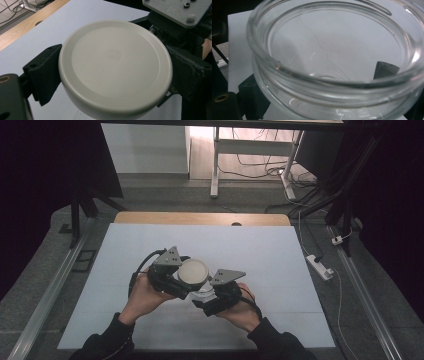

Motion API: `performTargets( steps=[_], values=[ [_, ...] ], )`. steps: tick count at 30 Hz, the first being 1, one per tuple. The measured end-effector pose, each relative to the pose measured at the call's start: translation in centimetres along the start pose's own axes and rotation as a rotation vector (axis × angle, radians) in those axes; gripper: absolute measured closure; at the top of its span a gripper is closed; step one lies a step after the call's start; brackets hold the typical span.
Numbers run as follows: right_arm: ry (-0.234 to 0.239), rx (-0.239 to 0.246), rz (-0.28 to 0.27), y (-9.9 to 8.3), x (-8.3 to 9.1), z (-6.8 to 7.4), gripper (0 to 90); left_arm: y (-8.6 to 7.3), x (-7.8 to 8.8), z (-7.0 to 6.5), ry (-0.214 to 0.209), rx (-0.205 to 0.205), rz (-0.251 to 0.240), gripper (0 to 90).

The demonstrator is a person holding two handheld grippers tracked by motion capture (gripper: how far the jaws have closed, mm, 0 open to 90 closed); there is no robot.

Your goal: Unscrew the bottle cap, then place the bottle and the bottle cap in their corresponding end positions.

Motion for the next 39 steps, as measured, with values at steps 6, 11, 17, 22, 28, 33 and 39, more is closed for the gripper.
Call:
performTargets(
  steps=[6, 11, 17, 22, 28, 33, 39],
  values=[
    [-0.016, -0.013, -0.005, -0.1, 0.2, -0.8, 6.9, -0.4, 0.3, -0.2, -0.004, 0.008, -0.001, 8.1],
    [-0.025, -0.018, -0.010, -0.1, 0.4, -1.3, 6.9, -0.8, 0.7, -0.6, -0.012, 0.008, -0.007, 8.1],
    [-0.035, -0.030, -0.014, -0.1, 0.5, -2.0, 6.9, -1.1, 1.1, -1.4, -0.039, -0.002, -0.020, 8.1],
    [-0.040, -0.029, -0.017, 0.0, 0.5, -2.3, 6.9, -1.6, 1.3, -2.1, -0.049, -0.016, -0.019, 8.1],
    [-0.047, -0.035, -0.017, 0.1, 0.5, -2.7, 6.9, -2.3, 1.6, -2.5, -0.058, -0.016, -0.022, 8.1],
    [-0.054, -0.033, -0.025, 0.4, 0.5, -3.2, 6.9, -2.8, 1.6, -2.9, -0.076, -0.012, -0.029, 8.1],
    [-0.059, -0.037, -0.024, 0.8, 0.2, -3.8, 6.9, -3.4, 1.1, -3.4, -0.093, -0.014, -0.027, 8.1]
  ],
)
Point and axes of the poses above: each handheld gripper's, and its own axes: x roughly backward along the jaws, y roughly out of its top, z roughly to its left, the point moved 6 cm from there along -x, roughly forward along the jaws, and after that the axes turned 2 degrees about z, right-handed, at the moved point
